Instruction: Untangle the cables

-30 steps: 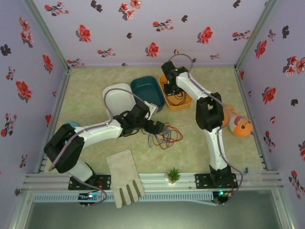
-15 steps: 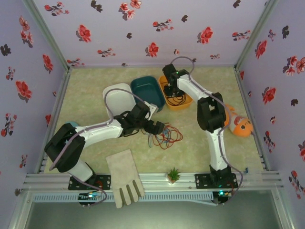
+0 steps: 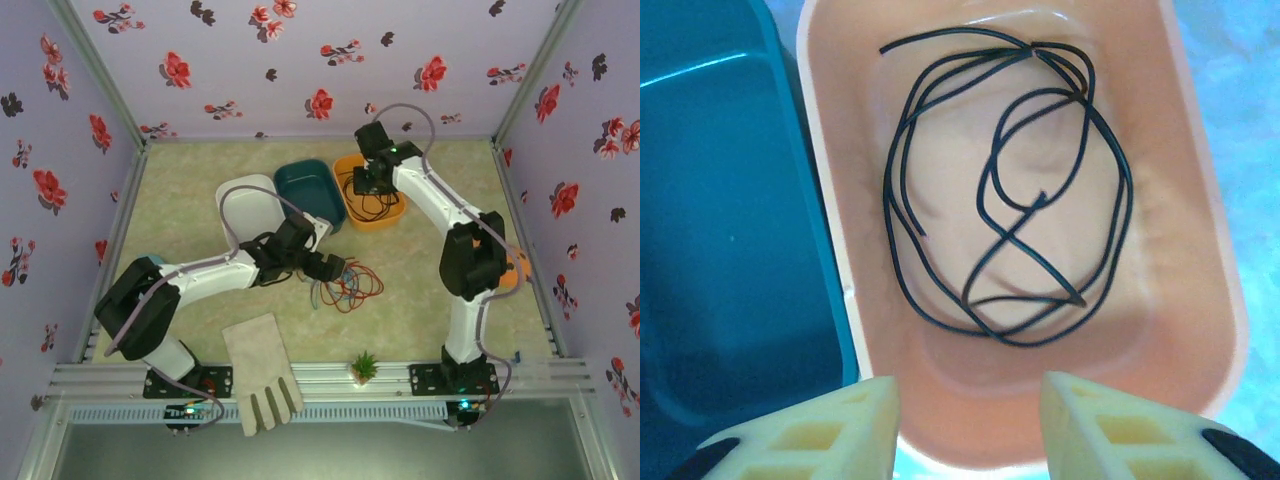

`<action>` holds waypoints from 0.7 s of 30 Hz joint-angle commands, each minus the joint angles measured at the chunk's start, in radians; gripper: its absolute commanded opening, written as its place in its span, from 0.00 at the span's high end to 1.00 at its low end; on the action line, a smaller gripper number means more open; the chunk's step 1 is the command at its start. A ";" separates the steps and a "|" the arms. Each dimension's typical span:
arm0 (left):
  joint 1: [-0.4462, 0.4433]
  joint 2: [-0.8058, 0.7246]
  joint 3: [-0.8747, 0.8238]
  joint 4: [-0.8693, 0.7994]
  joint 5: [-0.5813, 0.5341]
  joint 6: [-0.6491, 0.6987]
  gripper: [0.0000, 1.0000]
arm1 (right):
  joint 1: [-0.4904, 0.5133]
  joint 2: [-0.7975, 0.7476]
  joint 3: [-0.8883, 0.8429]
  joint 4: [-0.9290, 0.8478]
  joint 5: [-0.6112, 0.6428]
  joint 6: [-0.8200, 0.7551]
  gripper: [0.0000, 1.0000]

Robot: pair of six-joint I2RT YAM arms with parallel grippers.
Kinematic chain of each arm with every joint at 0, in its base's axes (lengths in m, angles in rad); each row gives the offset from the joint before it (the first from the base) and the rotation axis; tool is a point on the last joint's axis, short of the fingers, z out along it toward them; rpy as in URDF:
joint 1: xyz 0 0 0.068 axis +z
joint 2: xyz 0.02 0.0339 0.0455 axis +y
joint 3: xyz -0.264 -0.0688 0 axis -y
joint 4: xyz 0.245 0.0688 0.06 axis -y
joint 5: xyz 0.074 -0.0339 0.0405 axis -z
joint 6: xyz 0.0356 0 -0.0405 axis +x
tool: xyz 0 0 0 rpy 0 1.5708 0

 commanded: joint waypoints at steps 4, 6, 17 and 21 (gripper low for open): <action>-0.003 0.032 0.053 0.015 0.049 -0.018 0.18 | 0.002 -0.205 -0.200 0.059 -0.013 0.092 0.52; -0.005 0.040 0.058 0.015 0.062 -0.020 0.23 | 0.002 -0.266 -0.283 0.075 -0.026 0.118 0.45; -0.004 0.113 0.102 -0.010 0.086 -0.043 0.34 | 0.002 -0.490 -0.665 0.135 -0.143 0.221 0.60; -0.004 0.145 0.120 -0.002 0.095 -0.050 0.34 | 0.004 -0.518 -0.769 0.189 -0.180 0.234 0.60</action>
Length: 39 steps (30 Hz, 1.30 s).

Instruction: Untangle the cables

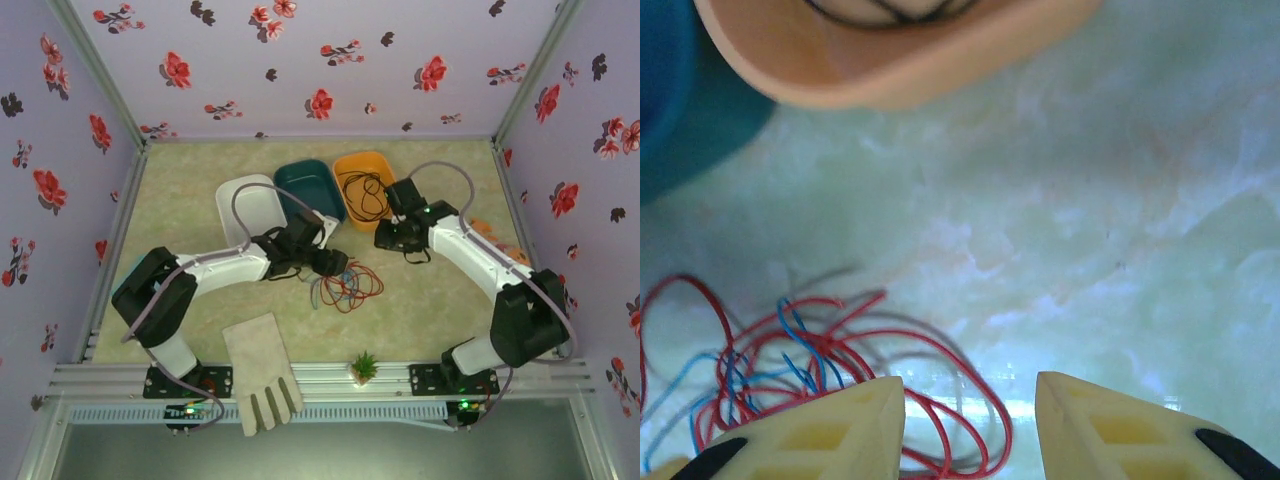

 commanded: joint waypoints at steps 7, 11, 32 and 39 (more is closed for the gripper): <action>-0.005 0.098 0.065 -0.019 0.030 -0.031 0.34 | 0.028 0.007 -0.149 0.102 -0.107 0.059 0.59; -0.004 0.111 0.067 -0.022 0.030 -0.036 0.35 | 0.046 0.033 -0.154 0.109 -0.114 0.058 0.59; -0.003 0.117 0.067 -0.028 0.038 -0.039 0.66 | 0.136 0.126 -0.141 0.124 -0.097 0.100 0.68; -0.003 0.085 0.048 -0.014 0.036 -0.040 0.67 | 0.153 0.149 -0.149 0.135 -0.062 0.133 0.70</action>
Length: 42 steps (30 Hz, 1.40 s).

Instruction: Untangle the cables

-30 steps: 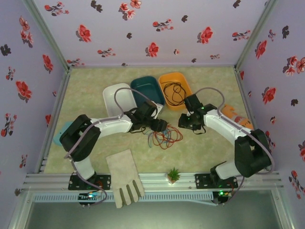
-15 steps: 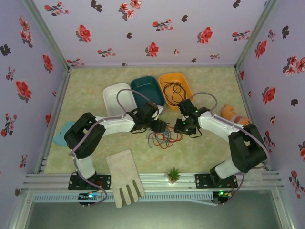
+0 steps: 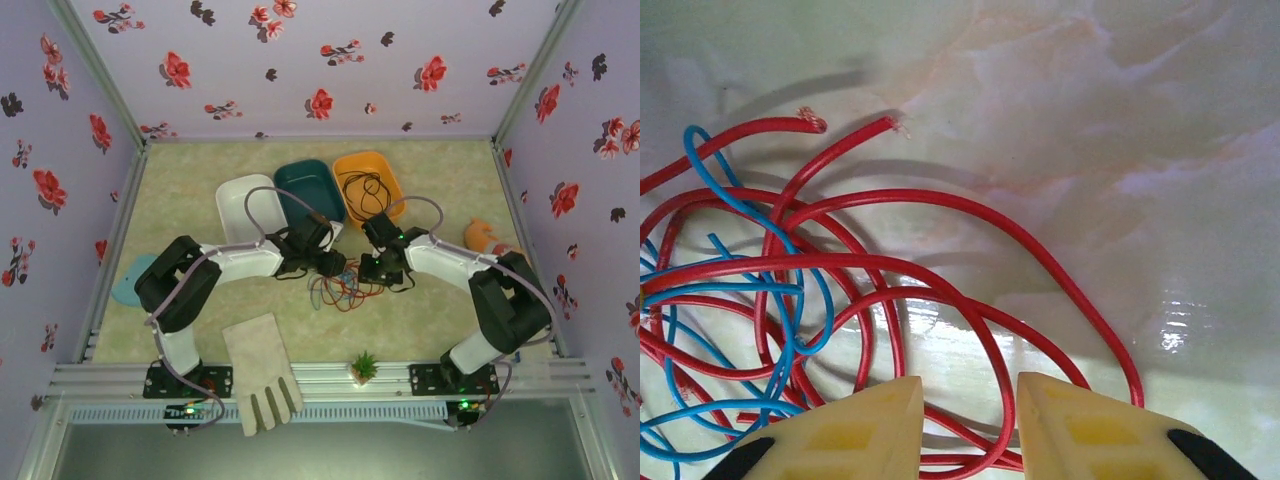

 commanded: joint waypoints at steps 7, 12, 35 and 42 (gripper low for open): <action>-0.003 -0.042 -0.019 0.006 0.014 -0.003 0.67 | 0.015 0.080 0.004 0.005 0.051 0.048 0.75; -0.003 -0.050 -0.026 0.012 0.014 -0.004 0.66 | 0.017 0.042 0.018 -0.018 0.098 0.049 0.89; -0.003 -0.050 -0.048 0.010 0.015 -0.007 0.63 | 0.029 -0.378 0.297 -0.275 0.234 -0.121 0.97; -0.003 -0.070 -0.087 0.034 0.015 -0.008 0.63 | 0.029 -0.422 0.388 -0.340 0.277 -0.141 0.97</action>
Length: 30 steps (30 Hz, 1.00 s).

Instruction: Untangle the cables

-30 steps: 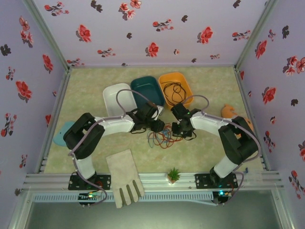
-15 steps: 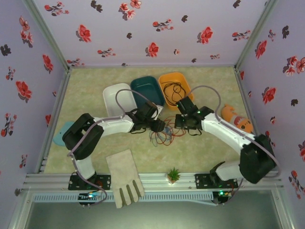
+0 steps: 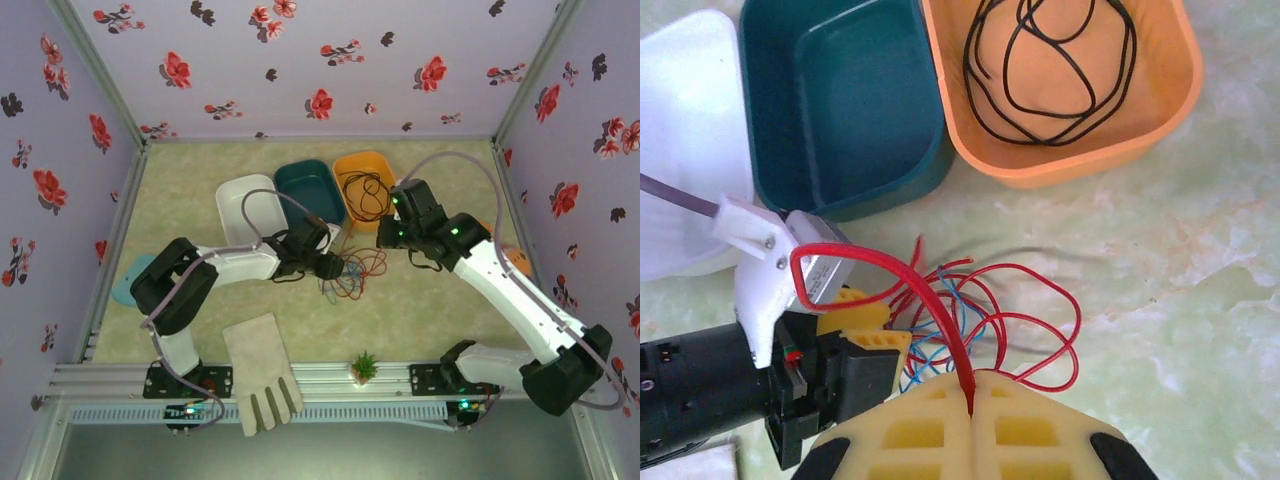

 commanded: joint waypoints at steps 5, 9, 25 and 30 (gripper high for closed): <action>-0.003 -0.056 -0.061 0.010 0.017 -0.007 0.63 | 0.007 -0.061 0.135 -0.117 0.098 -0.052 0.98; -0.003 -0.076 -0.104 -0.005 0.017 -0.010 0.62 | 0.007 -0.076 0.192 -0.159 0.123 -0.067 0.98; -0.003 -0.278 -0.199 -0.048 -0.028 -0.045 0.47 | 0.006 -0.001 0.257 -0.021 0.118 -0.119 0.97; -0.003 -0.391 -0.194 -0.084 -0.093 -0.049 0.38 | 0.006 0.087 0.273 0.086 0.107 -0.103 0.97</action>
